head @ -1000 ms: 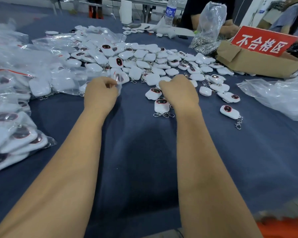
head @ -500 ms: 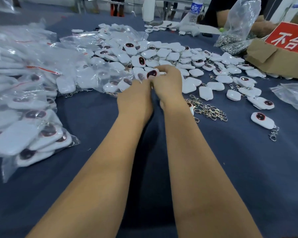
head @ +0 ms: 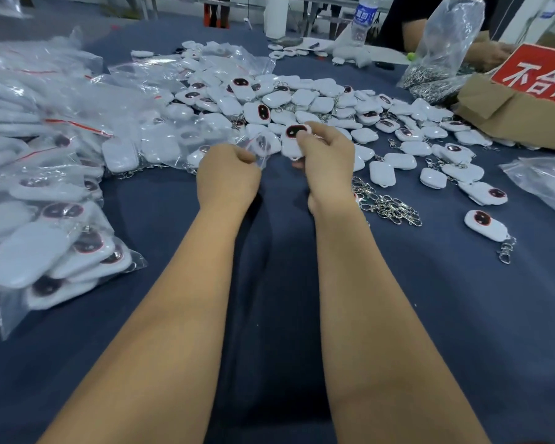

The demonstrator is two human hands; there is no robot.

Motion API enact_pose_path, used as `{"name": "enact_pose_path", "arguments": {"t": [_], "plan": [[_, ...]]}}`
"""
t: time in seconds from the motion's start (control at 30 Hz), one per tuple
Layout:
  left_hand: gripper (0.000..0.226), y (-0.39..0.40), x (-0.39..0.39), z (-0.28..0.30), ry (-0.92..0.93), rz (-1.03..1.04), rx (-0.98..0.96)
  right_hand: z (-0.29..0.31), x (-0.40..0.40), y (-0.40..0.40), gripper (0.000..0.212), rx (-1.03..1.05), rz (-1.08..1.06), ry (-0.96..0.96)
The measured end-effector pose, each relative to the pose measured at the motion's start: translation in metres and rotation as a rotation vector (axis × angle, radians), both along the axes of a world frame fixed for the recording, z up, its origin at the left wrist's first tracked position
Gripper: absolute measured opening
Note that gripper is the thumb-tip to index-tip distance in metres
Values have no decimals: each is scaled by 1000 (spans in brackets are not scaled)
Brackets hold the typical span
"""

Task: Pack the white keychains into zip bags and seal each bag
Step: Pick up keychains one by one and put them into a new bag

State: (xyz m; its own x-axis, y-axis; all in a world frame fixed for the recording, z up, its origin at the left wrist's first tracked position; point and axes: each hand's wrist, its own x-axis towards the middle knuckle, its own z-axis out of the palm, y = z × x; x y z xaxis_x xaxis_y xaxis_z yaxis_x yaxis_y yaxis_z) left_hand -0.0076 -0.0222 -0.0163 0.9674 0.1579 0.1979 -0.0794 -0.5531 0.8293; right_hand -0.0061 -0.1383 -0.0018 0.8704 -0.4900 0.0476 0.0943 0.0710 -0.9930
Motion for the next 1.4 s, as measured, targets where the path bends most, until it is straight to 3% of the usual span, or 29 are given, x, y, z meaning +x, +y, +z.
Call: {"name": "enact_pose_path", "arguments": {"t": [0.1, 0.17, 0.23, 0.3, 0.37, 0.47, 0.57, 0.67, 0.77, 0.83, 0.93, 1.0, 1.07, 1.27, 1.4], "plan": [[24, -1, 4, -4, -22, 35, 82, 7, -4, -21, 31, -320, -240, 96], [15, 1, 7, -6, -19, 73, 150, 9, -7, -33, 42, -651, -404, 282], [24, 3, 10, -7, -17, 130, 174, 14, -8, -35, 49, -823, -474, 348], [26, 6, 14, -6, -64, 198, 92, 17, -1, -27, 51, -848, -341, 246], [32, 9, 16, -3, -131, 265, -93, 14, 8, -11, 57, -750, -68, 110], [43, 10, 15, 2, -188, 271, -308, 6, 18, 8, 61, -685, 224, 41], [43, 7, 13, 0, -128, 118, -421, -10, 31, 13, 54, -969, 345, 148], [44, 5, 18, -7, -48, 59, -373, -17, 32, 14, 32, -1274, 213, 242], [43, 6, 20, -6, -26, 72, -378, -18, 29, 14, 37, -1216, 174, 272], [43, 5, 19, -4, -23, 53, -389, -17, 26, 12, 26, -1127, 157, 220], [47, 5, 14, -3, 4, -6, -358, -12, 17, 14, 44, -730, 151, 96], [46, 5, 13, -3, 18, -29, -325, -7, 11, 16, 39, -371, 191, 43], [44, 5, 13, -2, 20, -54, -293, -7, 6, 15, 31, -157, 231, 14], [22, 2, 9, -1, 8, -161, -219, -8, 7, 10, 22, 32, 228, 36], [26, 2, 10, -3, 1, -199, -169, -12, 10, 8, 23, 53, 300, 38]]}}
